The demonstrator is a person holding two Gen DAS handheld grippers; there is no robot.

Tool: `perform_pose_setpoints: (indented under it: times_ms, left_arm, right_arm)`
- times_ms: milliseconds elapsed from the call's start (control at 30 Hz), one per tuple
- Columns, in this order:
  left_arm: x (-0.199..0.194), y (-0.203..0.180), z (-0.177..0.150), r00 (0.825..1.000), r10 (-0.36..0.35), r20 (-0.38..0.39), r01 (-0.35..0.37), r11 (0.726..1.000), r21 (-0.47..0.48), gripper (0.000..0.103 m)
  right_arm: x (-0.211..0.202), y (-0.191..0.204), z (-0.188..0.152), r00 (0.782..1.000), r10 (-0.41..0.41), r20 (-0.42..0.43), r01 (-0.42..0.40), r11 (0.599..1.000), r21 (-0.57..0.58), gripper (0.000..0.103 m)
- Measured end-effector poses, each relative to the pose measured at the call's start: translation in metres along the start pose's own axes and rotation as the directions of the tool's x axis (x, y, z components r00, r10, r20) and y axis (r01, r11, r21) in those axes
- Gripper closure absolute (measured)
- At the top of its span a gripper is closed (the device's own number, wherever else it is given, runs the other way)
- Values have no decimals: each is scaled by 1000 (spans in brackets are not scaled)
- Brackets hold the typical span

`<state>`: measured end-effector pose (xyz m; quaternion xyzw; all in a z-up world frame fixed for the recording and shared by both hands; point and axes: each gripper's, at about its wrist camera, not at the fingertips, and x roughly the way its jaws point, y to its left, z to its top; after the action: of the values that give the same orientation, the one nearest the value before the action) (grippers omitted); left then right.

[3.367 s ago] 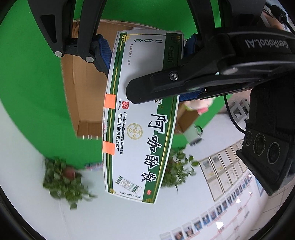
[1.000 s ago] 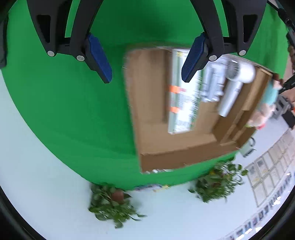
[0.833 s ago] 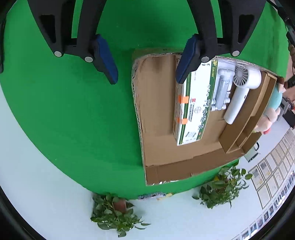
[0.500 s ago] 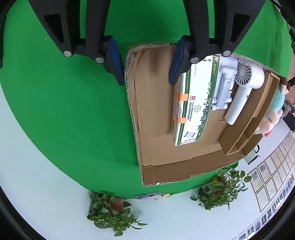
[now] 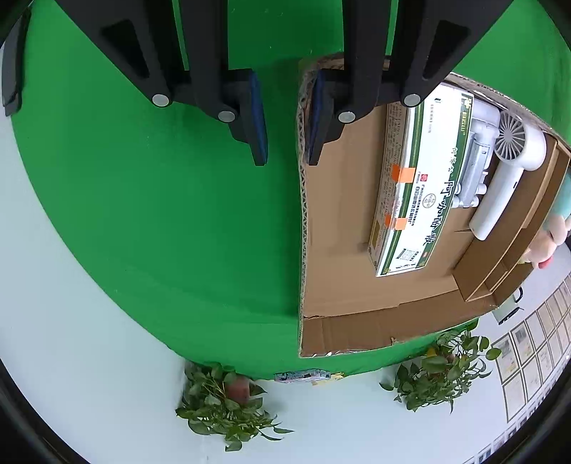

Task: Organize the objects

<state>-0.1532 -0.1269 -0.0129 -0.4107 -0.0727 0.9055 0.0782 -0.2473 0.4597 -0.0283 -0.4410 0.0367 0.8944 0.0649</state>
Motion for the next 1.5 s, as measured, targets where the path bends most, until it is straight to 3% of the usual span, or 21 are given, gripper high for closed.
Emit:
perform_pose_setpoints:
  times_ms: [333, 400, 433, 467, 500, 533, 567, 600, 633, 700, 800, 1000, 1133, 1300, 1400, 1500]
  left_arm:
    - [-43, -26, -2, 991, 66, 115, -71, 996, 46, 101]
    - [-50, -37, -6, 986, 87, 144, -97, 993, 64, 93]
    - [-53, -45, -9, 981, 103, 164, -117, 990, 75, 76]
    - [-55, -49, -11, 978, 109, 179, -125, 989, 79, 51]
    - [-60, -59, -17, 970, 109, 217, -129, 988, 82, 41]
    - [-61, -64, -18, 966, 104, 238, -127, 988, 84, 29]
    - [-64, -72, -22, 958, 100, 268, -127, 988, 85, 24]
    - [-66, -81, -26, 950, 99, 296, -131, 988, 87, 24]
    - [-67, -87, -29, 944, 97, 314, -132, 987, 92, 24]
    - [-65, -104, -38, 934, 92, 345, -138, 984, 111, 24]
    - [-52, -124, -47, 942, 70, 329, -124, 982, 144, 23]
    - [-25, -149, -51, 937, 60, 343, -111, 985, 134, 23]
    - [-3, -164, -42, 938, 77, 338, -134, 980, 148, 23]
    - [22, -166, -45, 952, 106, 286, -149, 980, 132, 24]
    - [21, -165, -52, 935, 126, 331, -179, 975, 135, 22]
    - [20, -163, -51, 936, 125, 328, -175, 976, 127, 20]
  right_arm:
    - [4, 0, 4, 1000, -16, 16, 16, 999, -28, 87]
    - [-4, 5, -2, 999, -29, 36, 29, 999, -17, 87]
    - [-11, 8, -5, 998, -32, 58, 33, 999, -11, 86]
    - [-20, 12, -10, 996, -35, 84, 36, 999, -9, 84]
    - [-33, 20, -18, 992, -42, 122, 44, 999, -19, 74]
    - [-45, 29, -26, 986, -41, 159, 46, 999, -28, 48]
    - [-54, 35, -33, 982, -36, 187, 43, 999, -29, 30]
    - [-70, 46, -46, 968, -15, 250, 24, 999, -33, 4]
    - [-81, 54, -55, 957, 4, 290, 8, 999, -42, 1]
    - [-96, 72, -72, 938, 43, 343, -21, 998, -65, 1]
    - [-107, 97, -89, 917, 83, 390, -60, 996, -71, 1]
    - [-96, 127, -87, 904, 72, 421, -58, 997, -46, 1]
    - [-80, 141, -77, 910, 64, 409, -46, 998, -53, 1]
    - [-55, 152, -71, 927, 35, 374, -14, 998, -58, 1]
    - [-49, 155, -71, 925, 29, 379, 0, 997, -75, 0]
    - [-47, 156, -71, 927, 43, 374, -13, 996, -84, 0]
